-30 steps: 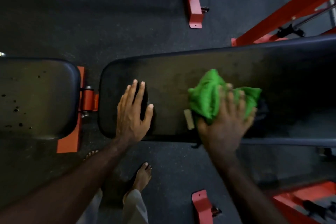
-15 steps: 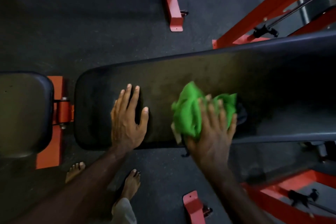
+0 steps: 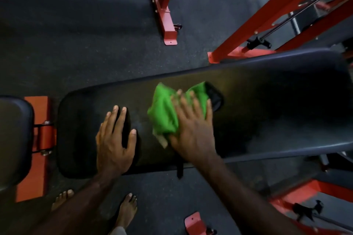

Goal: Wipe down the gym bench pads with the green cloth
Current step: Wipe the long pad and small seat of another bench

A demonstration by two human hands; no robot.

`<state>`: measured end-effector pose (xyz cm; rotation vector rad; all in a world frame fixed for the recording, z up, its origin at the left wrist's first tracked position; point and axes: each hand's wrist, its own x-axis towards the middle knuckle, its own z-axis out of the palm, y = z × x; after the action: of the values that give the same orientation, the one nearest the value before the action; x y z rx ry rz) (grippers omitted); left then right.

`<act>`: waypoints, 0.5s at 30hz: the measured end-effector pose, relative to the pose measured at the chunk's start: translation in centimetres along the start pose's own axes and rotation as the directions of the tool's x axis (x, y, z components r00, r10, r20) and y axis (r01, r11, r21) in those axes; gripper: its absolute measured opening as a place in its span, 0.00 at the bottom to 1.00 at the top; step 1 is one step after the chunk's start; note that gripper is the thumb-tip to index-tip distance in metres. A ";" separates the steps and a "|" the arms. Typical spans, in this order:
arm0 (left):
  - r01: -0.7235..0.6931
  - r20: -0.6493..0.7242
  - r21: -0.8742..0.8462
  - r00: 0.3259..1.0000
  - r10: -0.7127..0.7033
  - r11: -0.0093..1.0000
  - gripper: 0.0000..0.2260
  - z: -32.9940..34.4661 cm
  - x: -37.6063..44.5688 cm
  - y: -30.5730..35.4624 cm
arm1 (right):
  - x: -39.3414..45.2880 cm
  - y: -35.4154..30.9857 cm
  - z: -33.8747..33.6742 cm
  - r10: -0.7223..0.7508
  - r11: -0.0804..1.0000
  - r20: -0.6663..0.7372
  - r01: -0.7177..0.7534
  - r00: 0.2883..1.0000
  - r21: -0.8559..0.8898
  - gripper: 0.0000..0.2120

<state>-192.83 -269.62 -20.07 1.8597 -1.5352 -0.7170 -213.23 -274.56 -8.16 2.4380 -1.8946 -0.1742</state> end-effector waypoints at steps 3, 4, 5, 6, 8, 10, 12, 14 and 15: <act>0.001 -0.007 0.009 1.000 -0.001 1.000 0.30 0.0 -0.1 0.1 | -3.0 2.2 -0.1 -0.179 0.983 0.023 0.179 0.984 -0.026 0.45; 0.003 -0.004 0.010 1.000 -0.003 1.000 0.30 0.0 -0.1 0.1 | -2.6 3.6 -0.5 -0.136 0.990 -0.027 0.135 0.990 -0.028 0.44; 0.005 0.002 0.013 1.000 -0.005 1.000 0.30 -0.2 -0.2 0.0 | -1.6 4.6 -0.8 -0.041 0.999 -0.077 0.040 0.996 -0.014 0.43; 0.004 0.005 0.011 1.000 -0.004 1.000 0.30 0.0 -0.2 0.3 | -0.3 5.9 -1.4 0.082 0.997 -0.132 -0.083 0.988 0.001 0.43; 0.003 0.019 0.024 1.000 -0.003 1.000 0.30 -0.2 -0.3 0.1 | 3.0 5.9 -1.8 0.278 0.961 -0.167 -0.272 0.946 0.057 0.43; 0.000 0.026 0.030 1.000 -0.001 1.000 0.30 -0.3 -0.3 0.1 | 5.1 3.8 -1.5 0.341 0.940 -0.149 -0.336 0.928 0.061 0.44; -0.006 0.018 0.035 1.000 0.005 0.999 0.30 -0.2 -0.3 0.3 | 5.0 1.4 -0.7 0.232 0.972 -0.103 -0.227 0.967 0.057 0.45; -0.020 0.003 0.035 1.000 0.020 0.999 0.30 -0.2 -0.3 0.2 | 2.8 0.1 0.2 -0.034 0.999 -0.029 0.034 0.999 0.024 0.44; -0.025 -0.003 0.034 1.000 0.026 0.999 0.29 -0.2 -0.3 0.1 | 1.7 0.2 0.4 -0.178 0.984 0.014 0.178 0.984 0.004 0.44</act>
<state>-192.81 -269.34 -19.82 1.8619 -1.5756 -0.6798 -213.05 -276.22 -8.63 2.6137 -1.6812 -0.1954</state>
